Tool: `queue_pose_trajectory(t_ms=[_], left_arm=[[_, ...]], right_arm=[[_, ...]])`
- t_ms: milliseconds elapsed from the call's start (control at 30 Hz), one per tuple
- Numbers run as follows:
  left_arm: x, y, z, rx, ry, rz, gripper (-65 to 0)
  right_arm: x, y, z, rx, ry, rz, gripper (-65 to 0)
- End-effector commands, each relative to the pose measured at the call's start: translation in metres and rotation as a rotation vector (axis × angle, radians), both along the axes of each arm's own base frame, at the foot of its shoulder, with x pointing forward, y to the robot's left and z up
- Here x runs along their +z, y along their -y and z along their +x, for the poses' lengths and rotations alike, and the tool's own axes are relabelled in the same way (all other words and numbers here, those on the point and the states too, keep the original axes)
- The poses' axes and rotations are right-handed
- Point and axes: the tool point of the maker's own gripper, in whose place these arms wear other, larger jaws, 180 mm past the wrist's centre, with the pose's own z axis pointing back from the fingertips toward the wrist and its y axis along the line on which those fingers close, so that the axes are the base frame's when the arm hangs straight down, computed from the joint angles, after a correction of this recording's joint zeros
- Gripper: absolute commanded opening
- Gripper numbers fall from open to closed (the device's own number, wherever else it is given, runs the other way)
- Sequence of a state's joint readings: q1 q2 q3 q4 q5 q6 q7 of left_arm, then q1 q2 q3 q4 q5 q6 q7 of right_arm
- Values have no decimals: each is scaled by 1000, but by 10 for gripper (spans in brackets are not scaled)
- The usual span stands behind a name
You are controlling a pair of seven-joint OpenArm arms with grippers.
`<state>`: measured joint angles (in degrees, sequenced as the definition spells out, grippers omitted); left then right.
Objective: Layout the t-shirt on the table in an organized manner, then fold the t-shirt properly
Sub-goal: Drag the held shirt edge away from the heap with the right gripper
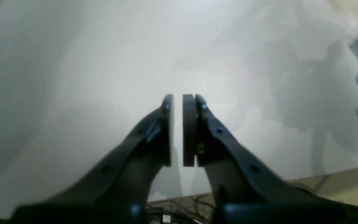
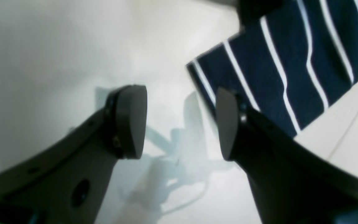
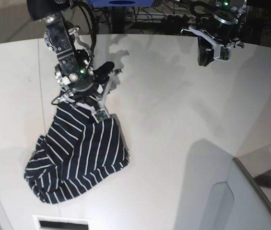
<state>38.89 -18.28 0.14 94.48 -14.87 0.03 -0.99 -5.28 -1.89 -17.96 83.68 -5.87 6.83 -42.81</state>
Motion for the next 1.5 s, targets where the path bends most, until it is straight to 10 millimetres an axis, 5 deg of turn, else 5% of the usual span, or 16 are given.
queue_pose_trajectory(t_ms=[0,367,467,500,767,1033,1267,1467], left_arm=[[7,-1,3,-1,29,1,-591],[-4,-6,-3,8,-1,9,-592],[-4,-6,-4,9,-2,10,-592],[-4,-6,-4,9,-2,10,-592],[-4,-6,-5,9,-3,10,-592],[-3,-6,-3,8,1,9,-592],[-3,-6,-2,9,3,10,-592],[-4,-4,-2,5,1,7,-592]], right_arm=[[8,-4,17,-20,56,16,-327],[-22,8,24,-71,64,-10,-342],[-25,8,22,-70,59,-11,-545],[-24,8,23,-70,62,-9,-642],[29,5,33,-92,210,53,-650],[61,112,40,-380,275,-6,-650],[70,213,10,-755,300,49,-650],[50,251,-12,-902,246,111,-650]])
